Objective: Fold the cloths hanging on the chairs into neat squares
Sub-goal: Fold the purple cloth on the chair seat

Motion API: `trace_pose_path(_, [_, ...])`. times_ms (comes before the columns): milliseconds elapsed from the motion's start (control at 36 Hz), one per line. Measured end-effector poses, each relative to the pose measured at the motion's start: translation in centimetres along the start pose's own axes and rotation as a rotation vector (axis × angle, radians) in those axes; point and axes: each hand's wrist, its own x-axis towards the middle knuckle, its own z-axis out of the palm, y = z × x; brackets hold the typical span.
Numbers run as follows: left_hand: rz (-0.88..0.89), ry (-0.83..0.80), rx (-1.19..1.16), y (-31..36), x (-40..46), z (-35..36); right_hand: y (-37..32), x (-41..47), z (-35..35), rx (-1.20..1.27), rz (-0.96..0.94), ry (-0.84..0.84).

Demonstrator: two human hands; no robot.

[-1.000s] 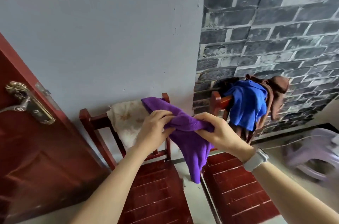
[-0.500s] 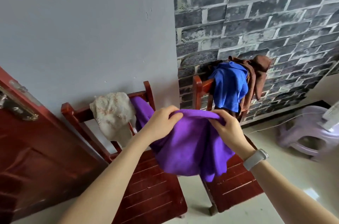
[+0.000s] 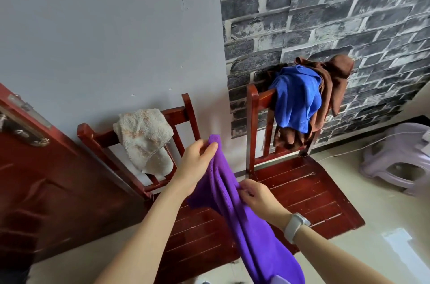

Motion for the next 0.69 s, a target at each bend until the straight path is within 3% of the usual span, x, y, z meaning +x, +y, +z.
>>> trace_pose_path(56, [0.039, 0.037, 0.124, -0.3, -0.2, -1.0, -0.1, 0.6, 0.2, 0.014, 0.01, 0.062])
trace_pose_path(139, [0.099, 0.14, 0.563, -2.1, -0.3, -3.3, -0.5, 1.1, -0.2, 0.051, -0.01, 0.151])
trace_pose_path(194, [0.132, 0.21, 0.715, -3.2, -0.7, -4.4, -0.9, 1.4, -0.6, 0.075, -0.028, 0.188])
trace_pose_path(306, [0.145, 0.285, 0.617, -4.0, -1.9, -5.1, -2.1, 2.1, -0.7, 0.063, -0.078, 0.179])
trace_pose_path(417, [0.361, 0.123, 0.58, -4.1, -2.4, -4.1, -4.9, 2.7, -0.3, 0.057, -0.17, 0.144])
trace_pose_path(500, [0.387, 0.065, 0.562, -4.5, -2.6, -3.2, -6.7, 3.1, -0.2, 0.08, -0.215, 0.109])
trace_pose_path(694, [0.411, 0.188, 0.523, -4.7, -2.1, -3.2, -6.4, 3.1, -0.3, 0.089, -0.168, 0.105])
